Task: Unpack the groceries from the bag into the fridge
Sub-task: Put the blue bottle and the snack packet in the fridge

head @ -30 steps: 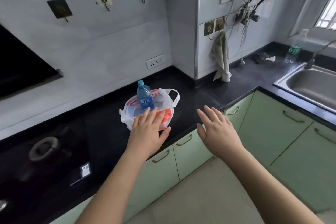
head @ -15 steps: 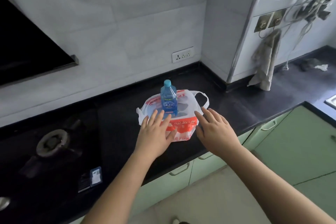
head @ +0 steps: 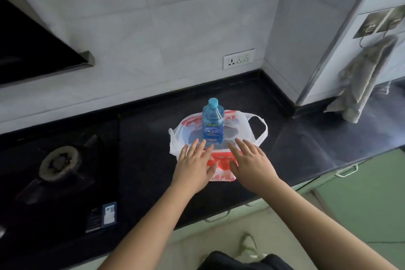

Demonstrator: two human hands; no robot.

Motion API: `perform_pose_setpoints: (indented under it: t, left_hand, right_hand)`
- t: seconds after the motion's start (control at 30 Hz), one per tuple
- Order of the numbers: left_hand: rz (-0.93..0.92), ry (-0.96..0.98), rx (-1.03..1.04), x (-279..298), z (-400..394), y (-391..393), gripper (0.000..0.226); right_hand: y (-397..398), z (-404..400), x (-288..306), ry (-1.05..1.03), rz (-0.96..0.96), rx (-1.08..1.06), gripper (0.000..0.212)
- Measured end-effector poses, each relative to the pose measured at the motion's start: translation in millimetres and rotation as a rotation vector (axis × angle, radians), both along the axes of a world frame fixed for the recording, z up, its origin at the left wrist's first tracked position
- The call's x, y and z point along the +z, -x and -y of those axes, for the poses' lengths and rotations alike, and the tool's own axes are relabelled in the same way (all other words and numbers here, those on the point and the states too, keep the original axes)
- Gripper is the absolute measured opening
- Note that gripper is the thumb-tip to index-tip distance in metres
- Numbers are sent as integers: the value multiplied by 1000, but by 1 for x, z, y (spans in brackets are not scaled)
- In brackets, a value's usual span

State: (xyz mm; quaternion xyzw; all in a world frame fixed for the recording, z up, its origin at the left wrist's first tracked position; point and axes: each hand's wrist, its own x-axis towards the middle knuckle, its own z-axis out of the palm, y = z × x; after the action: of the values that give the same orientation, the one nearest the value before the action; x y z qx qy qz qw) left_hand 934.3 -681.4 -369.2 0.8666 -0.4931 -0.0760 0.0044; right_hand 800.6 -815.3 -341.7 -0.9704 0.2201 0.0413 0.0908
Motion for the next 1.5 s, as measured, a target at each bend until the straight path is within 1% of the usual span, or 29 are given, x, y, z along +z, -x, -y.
perform_pose_setpoints:
  t: [0.2,0.37,0.47,0.57,0.7,0.8,0.93,1.0,1.13,1.23,1.37,1.5]
  left_hand:
    - [-40,-65,69,-26,20,-1,62]
    - [-109,-102,118,-47,27,-9,61]
    - [-155,-109,134,-56,25,-9,62]
    - [-161,-92,135,-62,19,-8,60]
    - [-140,-67,110,-67,9,-7,58]
    - [-140,-41,75,-68,2,-4,54]
    - [-187,-23,58,-70,-5,0,49]
    - [-210,-43,57,-71,-8,2,48]
    - [-226,-81,39,-77,-19,6,52]
    - [-221,-57,32,-82,-26,4,51]
    - [-225,-17,36,-82,-28,-2,48]
    - [-216,77,39,-71,-18,-4,40]
  right_hand:
    - [-17,25,-24,-54,-41,97,58]
    - [-29,39,-56,-82,-83,180,60]
    - [-31,40,-69,-49,-134,248,73]
    - [-31,40,-79,-67,-185,259,62]
    - [-28,34,-90,-75,-237,269,62]
    - [-26,29,-91,-63,-259,274,59]
    - [-18,21,-93,-80,-292,246,53]
    - [-12,18,-97,-82,-301,218,51]
    - [0,10,-101,-73,-283,152,51]
    - [7,5,-103,-81,-264,106,50]
    - [12,1,-103,-81,-287,77,49]
    - [0,2,-94,-87,-179,60,47]
